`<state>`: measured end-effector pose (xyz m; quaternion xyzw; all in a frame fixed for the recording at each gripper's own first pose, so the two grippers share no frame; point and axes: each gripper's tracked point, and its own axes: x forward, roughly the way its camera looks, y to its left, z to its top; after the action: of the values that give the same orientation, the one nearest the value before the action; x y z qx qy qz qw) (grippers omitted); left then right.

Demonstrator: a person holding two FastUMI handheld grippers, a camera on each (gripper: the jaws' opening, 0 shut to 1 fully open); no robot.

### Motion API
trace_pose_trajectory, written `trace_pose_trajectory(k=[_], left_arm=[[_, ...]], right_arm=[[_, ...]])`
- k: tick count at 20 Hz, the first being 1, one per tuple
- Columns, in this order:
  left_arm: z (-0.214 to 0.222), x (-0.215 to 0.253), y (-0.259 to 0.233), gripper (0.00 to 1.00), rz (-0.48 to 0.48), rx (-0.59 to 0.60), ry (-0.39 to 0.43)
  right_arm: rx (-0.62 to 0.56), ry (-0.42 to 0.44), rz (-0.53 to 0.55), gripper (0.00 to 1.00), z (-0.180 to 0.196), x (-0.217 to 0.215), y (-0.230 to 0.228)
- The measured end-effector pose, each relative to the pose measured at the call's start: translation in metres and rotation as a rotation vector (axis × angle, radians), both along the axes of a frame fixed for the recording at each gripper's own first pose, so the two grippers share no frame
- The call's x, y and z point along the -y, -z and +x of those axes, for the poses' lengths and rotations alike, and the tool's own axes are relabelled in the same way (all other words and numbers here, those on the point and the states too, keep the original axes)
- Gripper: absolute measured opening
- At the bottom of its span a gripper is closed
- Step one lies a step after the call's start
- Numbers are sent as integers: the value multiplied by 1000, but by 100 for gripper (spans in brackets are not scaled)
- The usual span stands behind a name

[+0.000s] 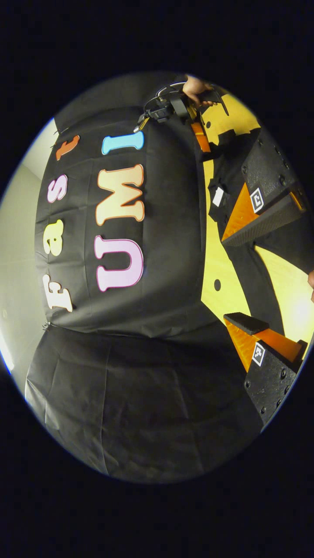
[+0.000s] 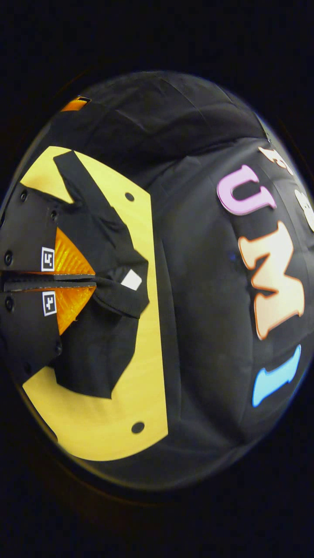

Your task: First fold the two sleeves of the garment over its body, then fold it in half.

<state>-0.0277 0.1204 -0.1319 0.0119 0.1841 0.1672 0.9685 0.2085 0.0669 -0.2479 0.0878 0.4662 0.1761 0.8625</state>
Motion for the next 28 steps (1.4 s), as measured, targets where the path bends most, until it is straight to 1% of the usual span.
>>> trace_pose_trajectory(k=[4, 5, 8, 9, 10, 12, 13, 14, 15, 16, 17, 18, 19, 20, 21, 22, 23, 24, 25, 26, 28], left_arm=[[-9, -24, 7, 92, 3, -16, -41], [-12, -31, 10, 94, 3, -19, -51], [-22, -49, 16, 94, 2, -34, -84], [-25, -54, 19, 94, -1, -39, -93], [-28, -59, 22, 94, -5, -47, -102], [-33, -68, 32, 94, -18, -63, -120], [-35, -72, 38, 92, -27, -68, -131], [-36, -76, 44, 92, -37, -75, -142], [-38, -80, 51, 94, -49, -80, -152], [-39, -86, 59, 92, -59, -89, -167], [-42, -93, 70, 94, -69, -102, -183], [-45, -101, 80, 92, -75, -119, -202], [-44, -110, 91, 94, -78, -137, -223], [-46, -120, 102, 94, -82, -158, -243], [-50, -128, 116, 94, -85, -183, -263], [-56, -135, 131, 92, -87, -219, -286], [-61, -142, 145, 92, -91, -258, -304], [-64, -148, 158, 94, -97, -296, -322], [-69, -153, 170, 92, -108, -334, -334], [-72, -158, 179, 93, -113, -354, -341], [-77, -171, 201, 95, -118, -392, -355]], right_arm=[[-26, -126, 16, 2, -11, -77, 17], [-37, -150, 19, 2, -17, -92, 22], [-36, -188, 7, 2, -21, -125, 41], [-40, -192, 14, 7, -23, -132, 43], [-45, -189, 26, 5, -23, -136, 43], [-42, -176, 37, 30, -21, -141, 45], [-38, -174, 38, 43, -23, -141, 45], [-25, -171, 26, 53, -21, -137, 44], [-4, -171, 23, 67, -22, -135, 39], [21, -162, 5, 80, -22, -128, 34], [52, -158, -9, 81, -24, -120, 26], [86, -152, -26, 91, -25, -111, 17], [122, -145, -41, 91, -30, -102, 10], [153, -145, -50, 92, -34, -95, 2], [179, -141, -60, 99, -41, -88, -5], [203, -139, -71, 99, -47, -80, -12], [224, -133, -82, 94, -55, -71, -19], [238, -117, -84, 98, -62, -63, -27], [247, -96, -75, 94, -70, -58, -35], [253, -67, -68, 98, -77, -50, -42], [284, 1, -58, 98, -86, -31, -61]])
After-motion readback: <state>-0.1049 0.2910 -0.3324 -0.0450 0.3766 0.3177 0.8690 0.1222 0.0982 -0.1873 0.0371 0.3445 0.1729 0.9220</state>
